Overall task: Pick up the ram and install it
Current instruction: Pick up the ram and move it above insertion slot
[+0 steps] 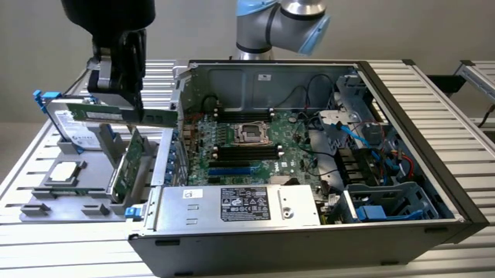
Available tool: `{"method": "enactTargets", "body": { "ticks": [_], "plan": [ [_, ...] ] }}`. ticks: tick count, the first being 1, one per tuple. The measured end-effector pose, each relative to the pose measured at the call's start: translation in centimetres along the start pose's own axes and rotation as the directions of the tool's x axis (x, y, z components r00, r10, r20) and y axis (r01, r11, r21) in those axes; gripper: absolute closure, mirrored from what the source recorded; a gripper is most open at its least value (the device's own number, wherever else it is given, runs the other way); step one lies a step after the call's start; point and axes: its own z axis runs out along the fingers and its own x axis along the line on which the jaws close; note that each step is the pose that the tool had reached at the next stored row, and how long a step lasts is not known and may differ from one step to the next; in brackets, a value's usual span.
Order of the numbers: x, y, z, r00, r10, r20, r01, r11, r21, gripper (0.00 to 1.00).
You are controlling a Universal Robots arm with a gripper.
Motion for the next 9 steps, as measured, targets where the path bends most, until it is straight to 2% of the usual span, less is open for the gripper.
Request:
{"method": "enactTargets", "body": {
  "ticks": [7,9],
  "plan": [
    [-0.2,-2.8,-2.56,1.0,0.0,-0.0001,0.0,1.0,-0.0001,0.86],
    [-0.3,-3.58,-2.86,1.0,0.0,0.0001,0.0,1.0,0.0,0.86]
  ]
}}
